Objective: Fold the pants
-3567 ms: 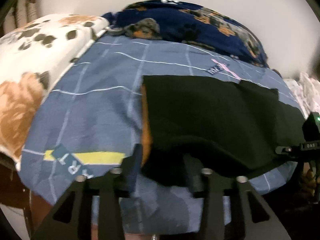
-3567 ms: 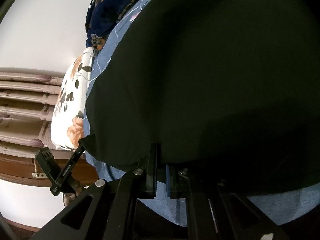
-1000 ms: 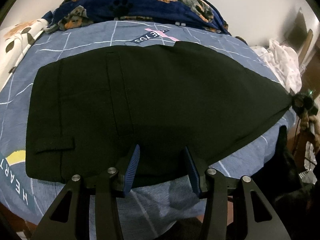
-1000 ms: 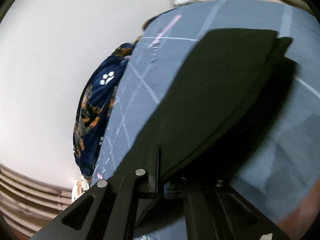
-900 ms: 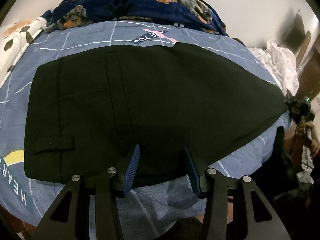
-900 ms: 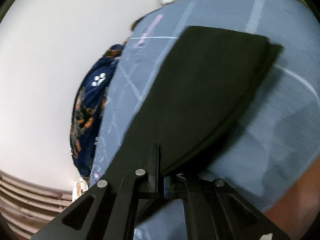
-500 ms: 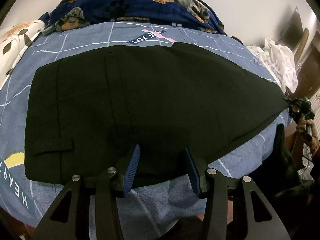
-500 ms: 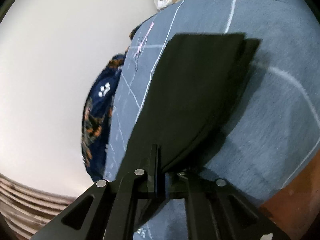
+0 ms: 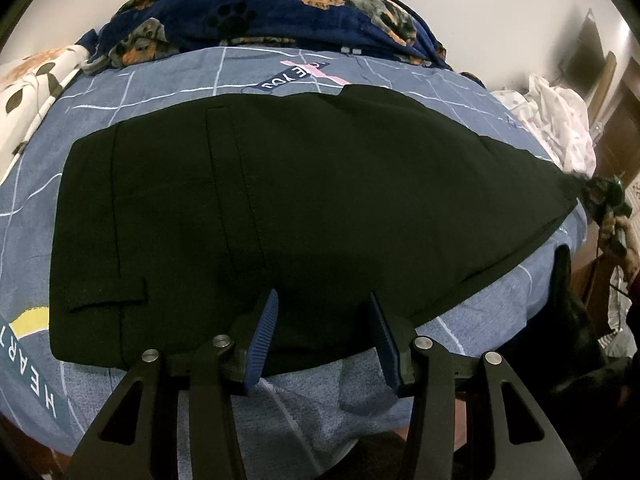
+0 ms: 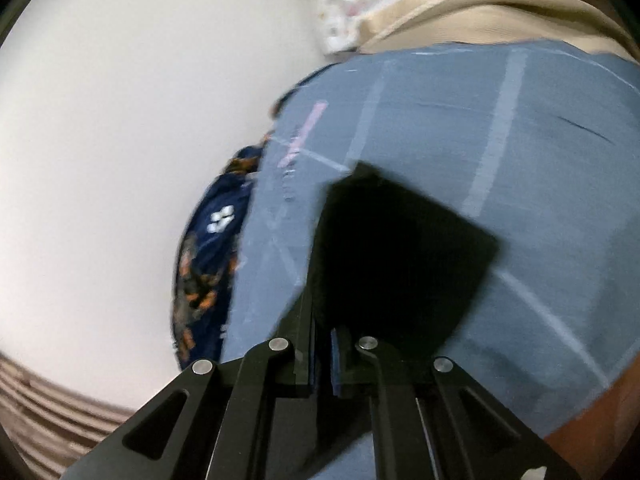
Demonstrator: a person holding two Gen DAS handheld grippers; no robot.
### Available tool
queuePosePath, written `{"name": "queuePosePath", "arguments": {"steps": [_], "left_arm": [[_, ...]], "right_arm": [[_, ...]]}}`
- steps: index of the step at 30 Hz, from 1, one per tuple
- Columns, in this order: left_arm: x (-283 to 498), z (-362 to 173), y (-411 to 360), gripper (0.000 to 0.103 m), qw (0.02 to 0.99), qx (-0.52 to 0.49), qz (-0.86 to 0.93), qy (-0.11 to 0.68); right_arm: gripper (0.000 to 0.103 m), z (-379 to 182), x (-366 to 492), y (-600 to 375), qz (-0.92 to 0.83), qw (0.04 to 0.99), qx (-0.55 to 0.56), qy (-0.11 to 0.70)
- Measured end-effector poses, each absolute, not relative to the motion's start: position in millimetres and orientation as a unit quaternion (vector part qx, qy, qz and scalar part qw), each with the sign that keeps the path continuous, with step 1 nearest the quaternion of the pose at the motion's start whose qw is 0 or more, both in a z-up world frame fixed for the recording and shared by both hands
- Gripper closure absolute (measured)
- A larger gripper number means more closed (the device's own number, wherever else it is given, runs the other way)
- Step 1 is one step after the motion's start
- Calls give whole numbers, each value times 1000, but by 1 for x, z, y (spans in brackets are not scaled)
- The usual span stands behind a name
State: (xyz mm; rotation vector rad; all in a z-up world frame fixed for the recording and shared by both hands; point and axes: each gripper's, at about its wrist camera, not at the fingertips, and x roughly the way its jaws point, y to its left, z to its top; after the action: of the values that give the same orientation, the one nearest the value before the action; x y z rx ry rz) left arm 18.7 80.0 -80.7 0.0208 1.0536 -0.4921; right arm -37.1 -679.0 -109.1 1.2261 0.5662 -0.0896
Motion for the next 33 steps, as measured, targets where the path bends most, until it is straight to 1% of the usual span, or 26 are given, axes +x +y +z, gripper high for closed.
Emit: {"name": "queuePosePath", "arguments": {"steps": [3,8,9,10,15,17,22,24,25,26,27,30,33], "left_arm": [[19,-81,80,55,836,8,-232,498],[19,-81,80,55,836,9,-232,497],[19,-81,80,55,836,10,-232,497],[19,-81,80,55,836,11,-232,497],[19,-81,80,55,837,11,-232,496],[18,-81,80,55,837,11,-231,496],[19,-81,80,55,837,10,-231,496],[18,-81,80,55,837,10,-232,495],[18,-81,80,55,837,10,-231,495],[18,-81,80,54,837,10,-232,495],[18,-81,79,54,837,10,-232,495],[17,-81,79,51,838,11,-234,493],[15,-82,76,47,839,16,-236,490]], "right_arm": [[96,-108,-29,-677,-43,782,551,287],[97,-145,-54,-694,-78,741,596,300],[101,-153,-58,-694,-67,733,609,296],[102,-154,-60,-695,-63,731,614,291],[101,-159,-58,-700,-49,719,632,285],[98,-158,-58,-700,-44,717,635,285],[82,-145,-74,-709,-69,734,620,268],[80,-140,-83,-715,-80,736,619,261],[74,-136,-88,-717,-93,739,615,260],[72,-132,-95,-719,-104,742,610,257],[67,-129,-99,-718,-108,744,609,252],[66,-112,-109,-706,-101,763,591,240],[65,-100,-101,-670,-29,778,574,254]]}}
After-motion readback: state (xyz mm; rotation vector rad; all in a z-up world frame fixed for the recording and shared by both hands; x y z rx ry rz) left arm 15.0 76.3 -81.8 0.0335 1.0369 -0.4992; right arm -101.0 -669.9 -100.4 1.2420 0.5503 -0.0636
